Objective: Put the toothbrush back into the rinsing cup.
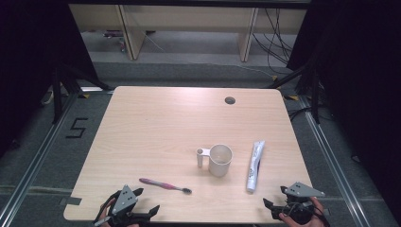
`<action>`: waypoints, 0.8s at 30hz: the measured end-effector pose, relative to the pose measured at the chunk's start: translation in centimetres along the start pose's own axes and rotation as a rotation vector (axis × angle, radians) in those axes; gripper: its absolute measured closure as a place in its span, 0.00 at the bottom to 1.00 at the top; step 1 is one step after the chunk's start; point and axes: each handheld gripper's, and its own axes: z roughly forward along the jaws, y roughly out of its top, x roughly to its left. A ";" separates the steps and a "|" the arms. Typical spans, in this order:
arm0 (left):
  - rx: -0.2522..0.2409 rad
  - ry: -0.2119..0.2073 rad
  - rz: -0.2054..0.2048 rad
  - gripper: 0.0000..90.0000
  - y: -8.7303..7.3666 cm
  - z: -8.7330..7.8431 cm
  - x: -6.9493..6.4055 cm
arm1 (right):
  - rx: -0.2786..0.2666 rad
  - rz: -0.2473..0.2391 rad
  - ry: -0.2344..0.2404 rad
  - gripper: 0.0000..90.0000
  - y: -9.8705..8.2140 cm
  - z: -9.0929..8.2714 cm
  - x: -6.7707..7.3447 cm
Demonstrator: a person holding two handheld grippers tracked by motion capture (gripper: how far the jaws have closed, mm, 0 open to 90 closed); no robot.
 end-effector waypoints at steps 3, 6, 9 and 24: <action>0.000 0.000 0.010 0.19 0.1 0.0 -0.1 | 0.005 0.037 0.009 0.22 0.0 -0.1 0.3; 0.009 0.001 0.015 0.19 0.1 0.0 -0.1 | 0.003 0.034 0.007 0.22 0.0 -0.1 0.2; 0.019 0.000 0.023 0.18 0.3 0.0 0.1 | 0.011 0.049 0.008 0.22 0.0 0.0 0.3; 0.089 -0.012 0.108 0.19 1.9 0.8 0.7 | -0.023 -0.001 0.018 0.24 0.2 0.0 0.1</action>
